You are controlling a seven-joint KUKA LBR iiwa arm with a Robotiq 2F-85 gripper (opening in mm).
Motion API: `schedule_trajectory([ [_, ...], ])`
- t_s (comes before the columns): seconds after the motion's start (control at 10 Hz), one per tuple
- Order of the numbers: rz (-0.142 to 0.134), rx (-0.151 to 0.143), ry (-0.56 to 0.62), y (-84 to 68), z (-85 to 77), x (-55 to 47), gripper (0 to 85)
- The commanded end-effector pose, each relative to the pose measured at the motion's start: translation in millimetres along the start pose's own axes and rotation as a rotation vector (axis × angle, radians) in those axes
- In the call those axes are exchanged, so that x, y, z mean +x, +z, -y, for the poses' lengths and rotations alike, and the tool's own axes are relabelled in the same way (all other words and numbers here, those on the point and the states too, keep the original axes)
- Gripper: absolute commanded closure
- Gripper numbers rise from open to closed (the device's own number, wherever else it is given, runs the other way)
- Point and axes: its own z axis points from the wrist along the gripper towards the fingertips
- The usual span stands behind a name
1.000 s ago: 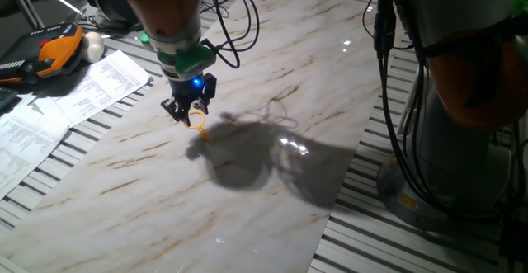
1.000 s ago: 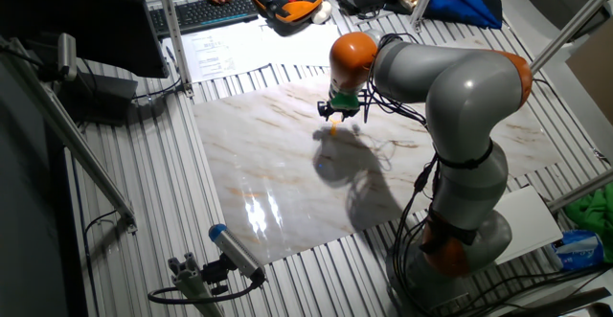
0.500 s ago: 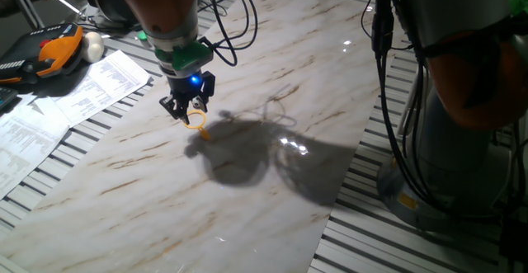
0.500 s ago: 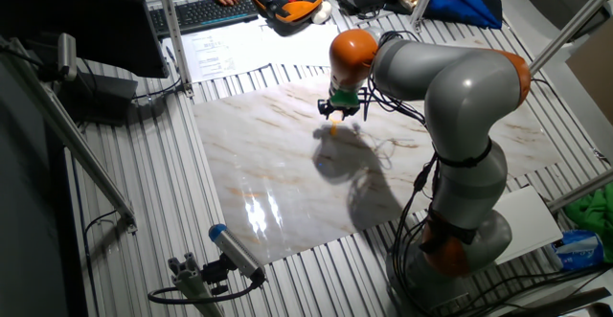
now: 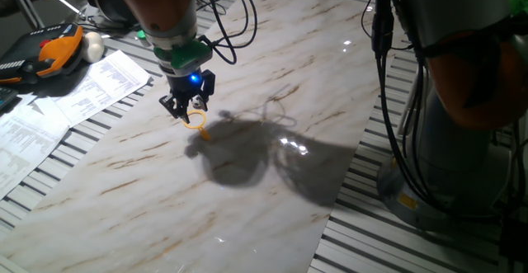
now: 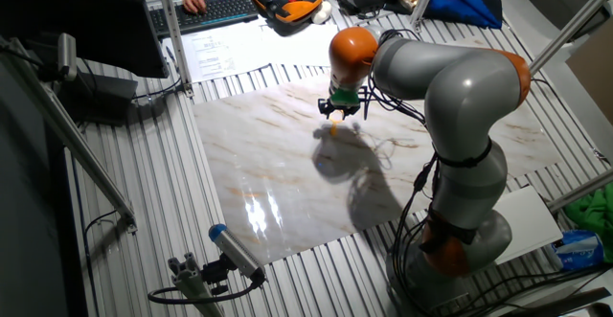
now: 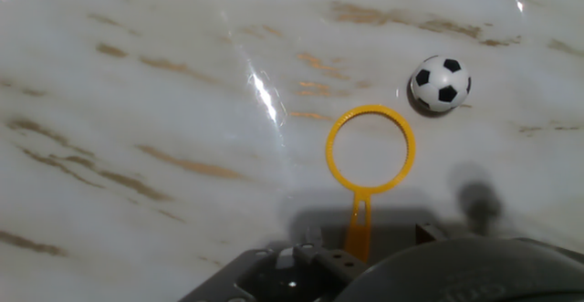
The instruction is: Remove the bubble ring from the ball
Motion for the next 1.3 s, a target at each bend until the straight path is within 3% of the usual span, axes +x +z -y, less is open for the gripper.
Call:
schedule_trajectory([
  [0.0,0.0,0.0,-0.002,0.1,0.0,0.0,34.0],
  [0.7,-0.013,-0.008,-0.009,0.8,0.1,-2.1,34.0],
  [1.0,-0.038,0.004,-0.035,-1.2,1.4,-9.4,34.0],
  [1.2,-0.048,0.003,-0.066,5.3,2.3,-20.0,34.0],
])
